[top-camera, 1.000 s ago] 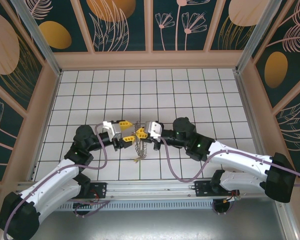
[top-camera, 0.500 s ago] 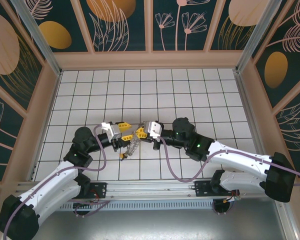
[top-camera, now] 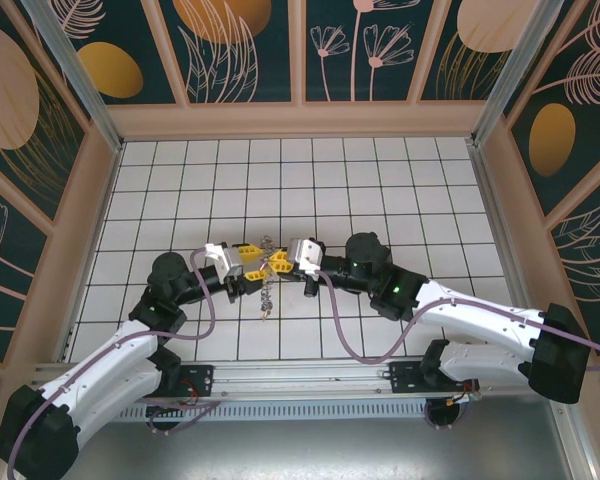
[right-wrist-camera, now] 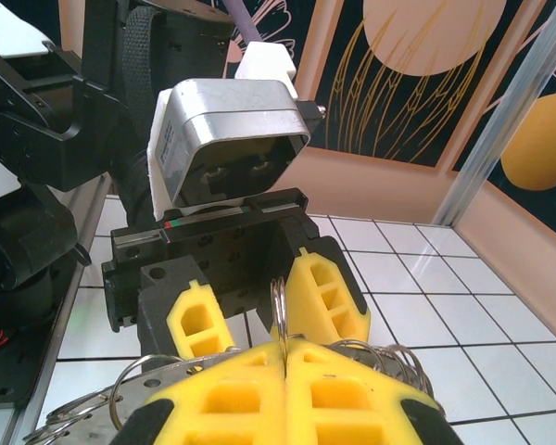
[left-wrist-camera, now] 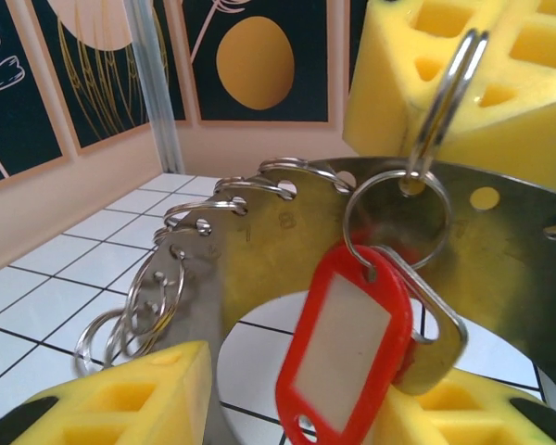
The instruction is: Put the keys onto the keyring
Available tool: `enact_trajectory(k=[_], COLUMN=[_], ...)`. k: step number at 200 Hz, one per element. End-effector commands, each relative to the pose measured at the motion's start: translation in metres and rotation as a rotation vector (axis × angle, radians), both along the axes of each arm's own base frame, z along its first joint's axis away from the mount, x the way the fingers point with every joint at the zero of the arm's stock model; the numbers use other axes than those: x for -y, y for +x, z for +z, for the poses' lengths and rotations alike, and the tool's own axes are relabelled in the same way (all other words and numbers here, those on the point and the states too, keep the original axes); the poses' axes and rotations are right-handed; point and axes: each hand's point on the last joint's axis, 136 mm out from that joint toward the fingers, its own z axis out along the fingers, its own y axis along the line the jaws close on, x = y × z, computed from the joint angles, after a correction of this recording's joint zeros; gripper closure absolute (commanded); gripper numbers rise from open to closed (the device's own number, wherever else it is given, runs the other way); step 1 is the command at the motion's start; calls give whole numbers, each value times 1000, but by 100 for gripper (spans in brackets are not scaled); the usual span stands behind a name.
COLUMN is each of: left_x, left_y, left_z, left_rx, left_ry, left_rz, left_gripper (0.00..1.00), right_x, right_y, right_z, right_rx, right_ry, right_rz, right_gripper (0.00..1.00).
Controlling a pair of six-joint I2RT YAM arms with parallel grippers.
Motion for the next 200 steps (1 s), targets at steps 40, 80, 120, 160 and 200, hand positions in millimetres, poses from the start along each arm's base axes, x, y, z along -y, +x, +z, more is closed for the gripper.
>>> enact_trajectory(k=[40, 80, 120, 160, 200], left_x=[5, 5, 1, 1, -3], left_y=[4, 0, -1, -2, 3], left_z=[24, 19, 15, 10, 12], left_rx=[65, 84, 117, 140, 199], left_ry=[-31, 12, 37, 106, 229], left_rz=[-8, -26, -1, -15, -2], left_gripper=[72, 100, 100, 100, 100], right_x=[-9, -7, 1, 8, 10], right_y=[-4, -3, -3, -1, 6], right_z=[35, 32, 28, 21, 0], right_rx=[34, 39, 35, 40, 58], right_ry=[111, 89, 73, 32, -95], right_rz=[30, 20, -3, -34, -89], right_gripper=[100, 100, 100, 100, 100])
